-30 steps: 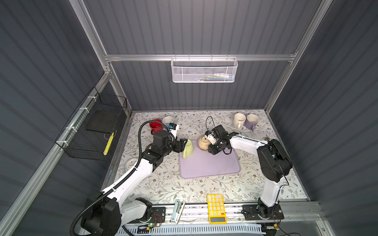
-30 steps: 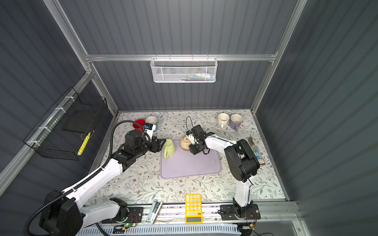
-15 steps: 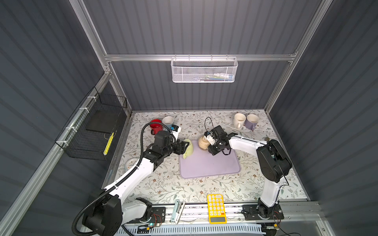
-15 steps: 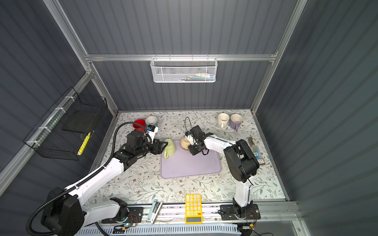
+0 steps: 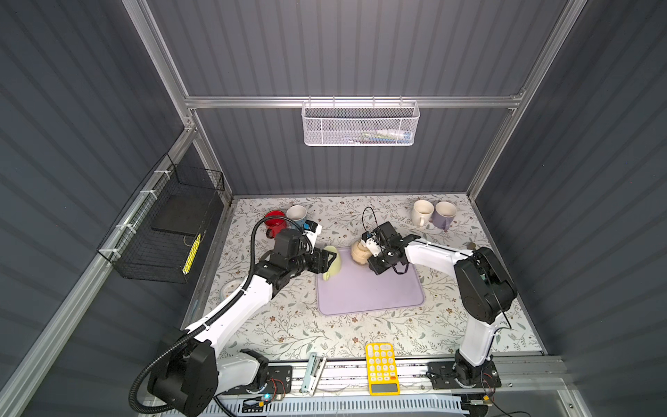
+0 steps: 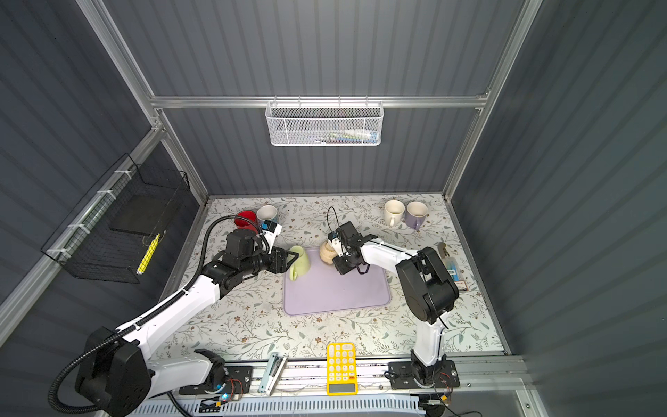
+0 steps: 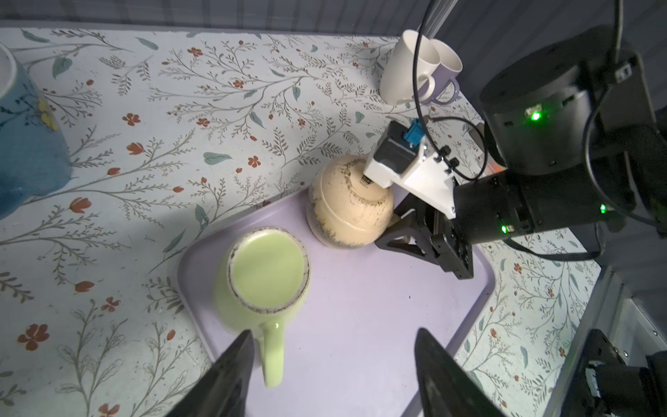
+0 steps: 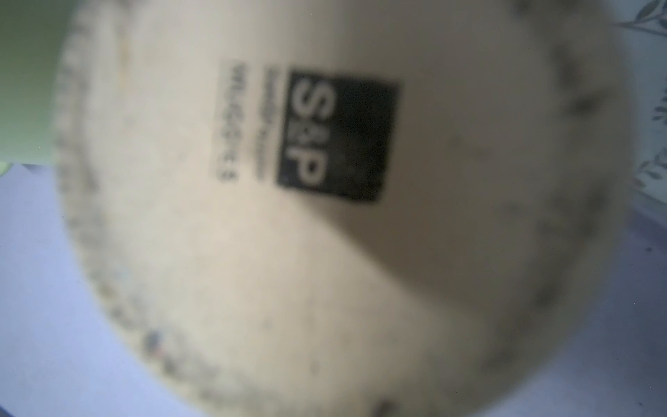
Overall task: Turn the mug right side up
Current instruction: 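Lower the right gripper onto the cream mug's base and close it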
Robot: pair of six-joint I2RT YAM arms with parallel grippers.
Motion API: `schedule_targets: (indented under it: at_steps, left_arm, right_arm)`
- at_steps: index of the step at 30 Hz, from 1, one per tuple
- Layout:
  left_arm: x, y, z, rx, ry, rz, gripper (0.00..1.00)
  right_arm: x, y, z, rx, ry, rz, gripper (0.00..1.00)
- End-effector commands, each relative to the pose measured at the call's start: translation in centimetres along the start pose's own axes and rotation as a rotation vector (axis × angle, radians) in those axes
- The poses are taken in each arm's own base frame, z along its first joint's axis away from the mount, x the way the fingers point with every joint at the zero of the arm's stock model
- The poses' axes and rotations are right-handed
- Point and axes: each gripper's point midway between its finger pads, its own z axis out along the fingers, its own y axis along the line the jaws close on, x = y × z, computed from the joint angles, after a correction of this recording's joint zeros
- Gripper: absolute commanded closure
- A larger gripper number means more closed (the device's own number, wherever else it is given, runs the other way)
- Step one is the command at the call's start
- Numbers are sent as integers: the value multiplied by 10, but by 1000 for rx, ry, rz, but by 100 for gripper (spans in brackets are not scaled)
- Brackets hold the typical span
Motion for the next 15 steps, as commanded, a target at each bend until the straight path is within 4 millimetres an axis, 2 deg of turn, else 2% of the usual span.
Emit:
schedule_targets:
  at_steps: [1, 10, 11, 15]
  left_arm:
    - [-16, 5, -2, -22, -98, -19, 30]
    - [-30, 15, -5, -83, -183, -11, 30]
    - [-31, 15, -5, -81, -190, -14, 30]
    - [-31, 15, -3, -75, -200, -31, 30]
  right_arm:
    - [-10, 0, -18, 8, -50, 14, 95]
    - [-16, 1, -33, -3, -90, 34, 96]
    - [-23, 2, -35, -8, -125, 35, 96]
    - [-26, 2, -40, -29, -151, 55, 97]
